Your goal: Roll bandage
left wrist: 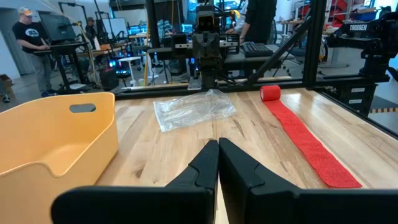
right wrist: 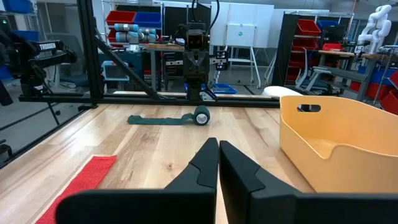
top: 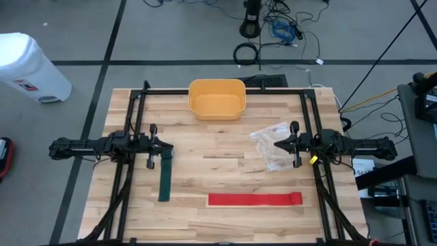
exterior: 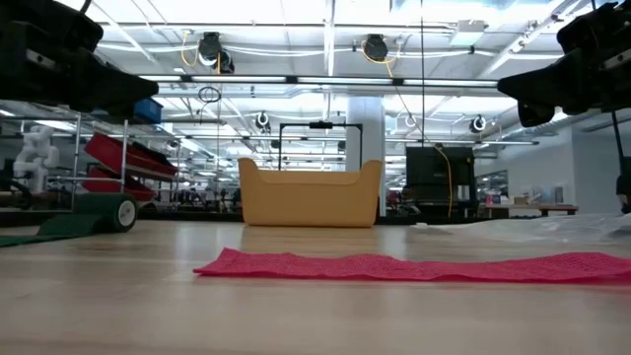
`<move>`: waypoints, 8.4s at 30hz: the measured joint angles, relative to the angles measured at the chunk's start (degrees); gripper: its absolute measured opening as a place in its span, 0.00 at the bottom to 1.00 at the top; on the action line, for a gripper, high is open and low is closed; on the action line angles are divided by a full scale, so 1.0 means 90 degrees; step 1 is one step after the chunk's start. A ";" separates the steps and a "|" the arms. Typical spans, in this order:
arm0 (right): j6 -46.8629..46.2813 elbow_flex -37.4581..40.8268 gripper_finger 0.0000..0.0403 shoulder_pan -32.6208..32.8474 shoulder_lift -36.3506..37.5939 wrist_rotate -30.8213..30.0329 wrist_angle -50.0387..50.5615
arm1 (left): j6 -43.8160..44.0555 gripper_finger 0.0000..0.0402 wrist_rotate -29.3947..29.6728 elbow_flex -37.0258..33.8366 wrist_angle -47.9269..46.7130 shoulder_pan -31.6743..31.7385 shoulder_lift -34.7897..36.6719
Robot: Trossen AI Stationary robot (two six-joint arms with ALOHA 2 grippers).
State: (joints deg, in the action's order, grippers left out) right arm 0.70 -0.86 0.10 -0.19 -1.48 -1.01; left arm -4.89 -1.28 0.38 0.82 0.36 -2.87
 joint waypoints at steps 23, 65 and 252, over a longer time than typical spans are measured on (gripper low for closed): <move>0.0000 -0.0002 0.00 0.0002 0.0001 0.0001 -0.0001 | 0.0000 0.05 -0.0002 0.0002 0.0001 0.0000 0.0000; -0.0681 -0.3238 0.00 0.0061 -0.3352 0.0503 -0.1235 | 0.0087 0.05 0.0000 0.0001 0.0013 -0.0001 0.0001; -1.0744 -0.8125 0.63 0.7711 -1.2801 -0.1398 0.9130 | 0.1168 0.05 0.0248 0.2936 0.2358 -0.1902 -0.5935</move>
State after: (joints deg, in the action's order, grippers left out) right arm -95.99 -73.99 69.49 -115.39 -14.06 81.16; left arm 5.63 0.95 26.81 22.04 -16.75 -56.29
